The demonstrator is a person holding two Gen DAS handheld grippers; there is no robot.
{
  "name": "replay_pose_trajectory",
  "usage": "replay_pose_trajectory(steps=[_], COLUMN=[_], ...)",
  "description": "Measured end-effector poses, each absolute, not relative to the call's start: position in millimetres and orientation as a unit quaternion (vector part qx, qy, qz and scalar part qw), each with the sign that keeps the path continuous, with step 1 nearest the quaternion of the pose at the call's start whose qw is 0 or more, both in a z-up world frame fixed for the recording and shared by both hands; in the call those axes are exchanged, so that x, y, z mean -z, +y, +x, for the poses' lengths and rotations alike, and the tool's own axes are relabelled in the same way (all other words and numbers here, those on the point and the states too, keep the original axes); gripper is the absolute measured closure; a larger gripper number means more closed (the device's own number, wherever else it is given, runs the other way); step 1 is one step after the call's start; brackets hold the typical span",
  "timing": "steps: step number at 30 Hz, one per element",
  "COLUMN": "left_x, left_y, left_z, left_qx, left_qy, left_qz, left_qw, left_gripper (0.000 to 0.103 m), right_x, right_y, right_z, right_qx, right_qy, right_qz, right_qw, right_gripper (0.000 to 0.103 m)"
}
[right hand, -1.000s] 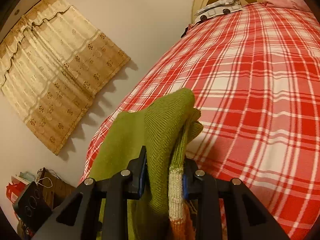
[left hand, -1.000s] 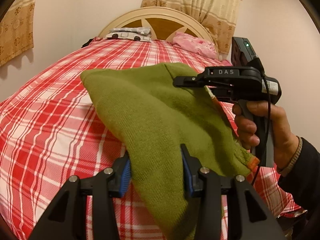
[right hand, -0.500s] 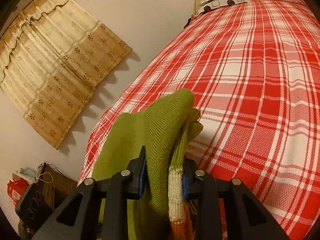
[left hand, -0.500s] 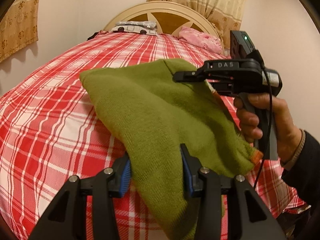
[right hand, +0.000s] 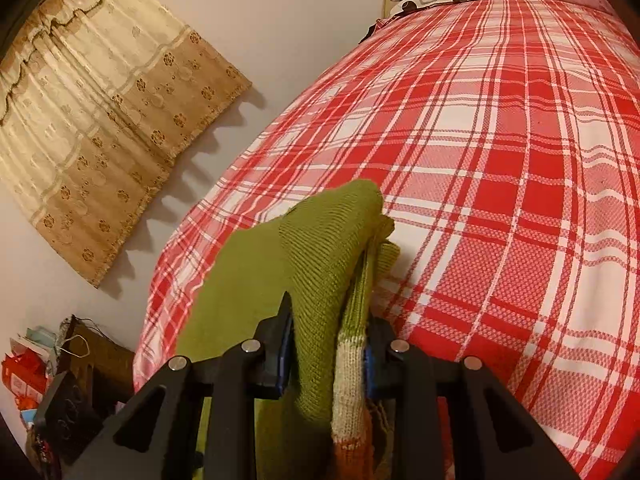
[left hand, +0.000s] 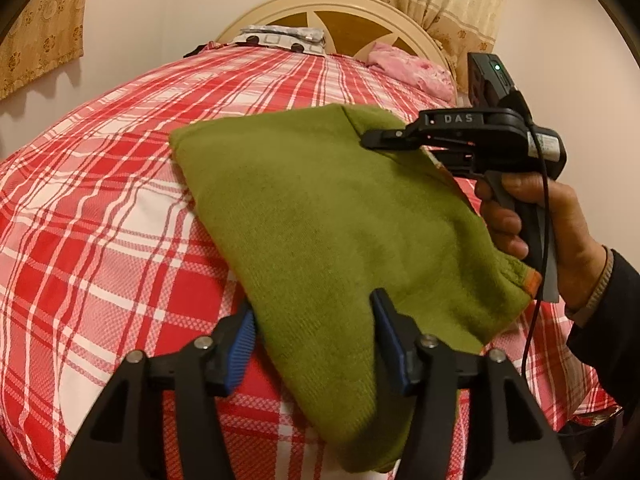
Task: Fold small clothes
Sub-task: 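Release the sweater and open both grippers, pulling back from it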
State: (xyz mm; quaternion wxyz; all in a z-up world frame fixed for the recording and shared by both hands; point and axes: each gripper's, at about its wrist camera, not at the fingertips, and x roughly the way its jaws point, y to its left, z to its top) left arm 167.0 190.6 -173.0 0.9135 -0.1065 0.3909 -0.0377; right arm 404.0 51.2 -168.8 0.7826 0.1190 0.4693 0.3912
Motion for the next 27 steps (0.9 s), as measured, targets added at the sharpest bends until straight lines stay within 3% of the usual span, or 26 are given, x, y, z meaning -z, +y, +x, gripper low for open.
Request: replay_pose_trajectory(steps=[7,9,12,14,16,20,24,27], left_x=[155,145,142,148,159,174,181,178], left_y=[188,193,206,212,218,222,222,226], left_z=[155,151,154,164,175,179,182,179], left_qx=[0.018,0.010,-0.016,-0.033,-0.058,-0.060,-0.075,-0.078], left_qy=[0.373,0.352,0.338,0.348,0.368,0.381,0.380,0.385], left_qz=[-0.079,-0.081,-0.091,-0.093,-0.094,-0.117,-0.114,-0.129], left_qw=[0.924,0.933,0.936,0.932,0.923,0.915,0.915,0.910], left_gripper=[0.038,0.025,0.020,0.020,0.020,0.016,0.003,0.003], right_x=[161,150,126,117,113,137,159,156], right_y=[49,43,30,26,26,37,36,40], right_z=[398,392,374,359,340,320,319,315], right_qx=[-0.379,-0.374,-0.395,-0.420,-0.449,-0.465,-0.439,-0.426], right_qy=[0.460,0.446,0.415,0.405,0.402,0.447,0.457,0.454], right_qz=[0.091,0.083,0.085,0.087,0.085,0.055,0.043,0.027], right_qw=[0.798,0.809,0.815,0.808,0.794,0.762,0.772,0.782], right_gripper=[0.067,0.067,0.065,0.051,0.045,0.045,0.046,0.046])
